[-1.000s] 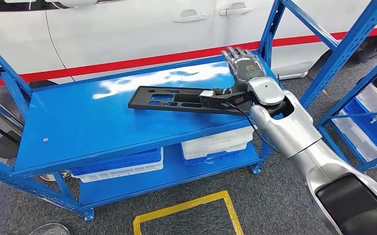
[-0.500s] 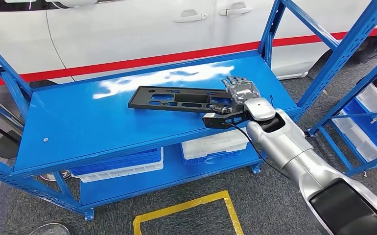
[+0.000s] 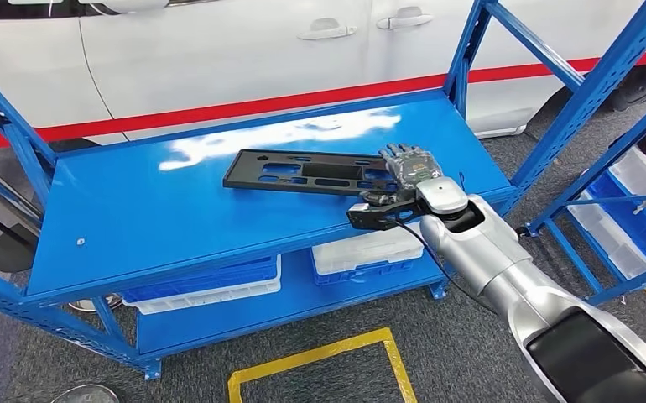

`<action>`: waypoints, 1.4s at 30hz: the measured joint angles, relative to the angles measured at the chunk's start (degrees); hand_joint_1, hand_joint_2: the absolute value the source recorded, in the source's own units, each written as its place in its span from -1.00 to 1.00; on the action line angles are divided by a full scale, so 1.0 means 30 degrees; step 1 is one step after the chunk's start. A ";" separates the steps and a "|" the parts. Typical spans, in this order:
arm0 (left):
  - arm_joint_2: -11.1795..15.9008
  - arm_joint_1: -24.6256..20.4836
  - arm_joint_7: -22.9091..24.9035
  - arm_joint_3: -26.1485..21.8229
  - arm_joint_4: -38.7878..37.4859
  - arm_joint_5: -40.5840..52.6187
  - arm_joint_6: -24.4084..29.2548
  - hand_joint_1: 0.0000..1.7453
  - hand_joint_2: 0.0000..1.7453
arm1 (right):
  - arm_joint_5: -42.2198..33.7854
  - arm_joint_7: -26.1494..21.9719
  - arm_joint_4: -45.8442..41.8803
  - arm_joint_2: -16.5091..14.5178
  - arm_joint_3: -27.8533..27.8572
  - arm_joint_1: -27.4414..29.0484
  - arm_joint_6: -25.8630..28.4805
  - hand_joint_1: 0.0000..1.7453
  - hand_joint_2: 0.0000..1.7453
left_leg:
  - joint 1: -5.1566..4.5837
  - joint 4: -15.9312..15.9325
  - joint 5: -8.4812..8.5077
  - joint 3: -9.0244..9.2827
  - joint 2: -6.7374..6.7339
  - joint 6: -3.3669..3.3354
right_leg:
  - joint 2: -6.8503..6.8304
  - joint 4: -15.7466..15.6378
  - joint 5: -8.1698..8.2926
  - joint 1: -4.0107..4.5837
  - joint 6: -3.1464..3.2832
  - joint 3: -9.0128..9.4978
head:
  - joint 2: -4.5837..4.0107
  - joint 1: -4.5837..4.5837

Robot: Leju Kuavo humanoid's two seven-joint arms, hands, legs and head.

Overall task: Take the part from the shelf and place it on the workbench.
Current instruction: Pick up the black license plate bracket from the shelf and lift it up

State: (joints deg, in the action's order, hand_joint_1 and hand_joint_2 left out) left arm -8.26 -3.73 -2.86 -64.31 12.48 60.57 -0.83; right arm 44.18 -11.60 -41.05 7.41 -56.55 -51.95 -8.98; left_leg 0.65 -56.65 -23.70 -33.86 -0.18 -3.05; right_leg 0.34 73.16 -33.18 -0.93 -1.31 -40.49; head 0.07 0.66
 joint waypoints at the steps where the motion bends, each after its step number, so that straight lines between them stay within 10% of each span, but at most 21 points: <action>1: 0.0005 -0.0002 0.0000 -0.0003 0.0000 0.0000 0.0000 -1.00 -1.00 | -0.0002 -0.0007 0.0053 0.0000 -0.0016 0.0071 0.0000 -1.00 -1.00 | 0.0011 -0.0035 -0.0040 0.0008 0.0012 0.0037 | -0.0006 0.0408 0.0099 -0.0083 -0.0061 -0.0307 | 0.0000 -0.0002; 5: 0.0020 0.0038 0.0000 -0.0024 0.0000 0.0002 -0.0002 -1.00 -1.00 | -0.0002 -0.0015 0.0209 0.0000 -0.0027 0.0090 0.0002 -1.00 -1.00 | 0.0120 -0.0500 -0.0414 -0.0011 0.0075 0.0470 | -0.0069 -0.3515 0.2379 -0.0291 -0.0238 0.1324 | 0.0002 0.0000; 7: 0.0043 0.0030 0.0000 -0.0035 0.0000 0.0007 0.0009 -1.00 -1.00 | -0.0002 -0.0016 0.0255 -0.0003 -0.0033 0.0108 0.0000 -1.00 -1.00 | 0.0075 -0.0690 -0.0566 -0.0106 0.0105 0.0667 | -0.0037 -0.4475 0.2538 -0.0231 -0.0110 0.1758 | 0.0002 0.0002; 14: 0.0104 0.0026 0.0036 -0.0073 -0.0007 0.0047 0.0014 -1.00 -1.00 | -0.0073 -0.0024 0.0291 -0.0015 -0.0042 0.0114 -0.0040 -1.00 -1.00 | 0.0069 -0.0520 -0.0516 0.0038 0.0113 0.0223 | 0.0111 -0.4508 0.2526 -0.0134 0.0244 0.1769 | 0.0000 -0.0005; 26: 0.0115 0.0018 0.0496 -0.0337 -0.0007 0.0137 -0.0177 -1.00 -1.00 | -0.0530 -0.0084 0.0291 -0.0097 -0.0064 -0.0169 -0.0448 -1.00 -1.00 | 0.0139 -0.0423 -0.0529 0.0055 0.0113 0.0961 | 0.0086 -0.4464 0.2468 -0.0053 0.0359 0.1775 | 0.0000 0.0002; 42: 0.0115 0.0017 0.0419 -0.0381 -0.0007 0.0488 -0.0328 -1.00 -1.00 | -0.1184 -0.0248 0.1017 -0.0552 -0.0113 0.0376 -0.0246 -1.00 -1.00 | 0.0015 -0.0532 -0.0560 0.0012 0.0124 0.0948 | 0.0048 -0.4553 0.2515 -0.0112 0.0284 0.1849 | 0.0000 0.0000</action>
State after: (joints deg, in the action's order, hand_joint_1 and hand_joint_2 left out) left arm -7.91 -3.68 -1.61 -65.46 12.46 62.03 -1.81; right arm 40.63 -12.34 -38.00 5.75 -56.89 -50.82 -9.72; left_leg 0.70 -58.24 -25.38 -33.82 0.20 -0.20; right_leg 0.48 59.50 -25.64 -1.27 -0.46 -34.94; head 0.07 0.66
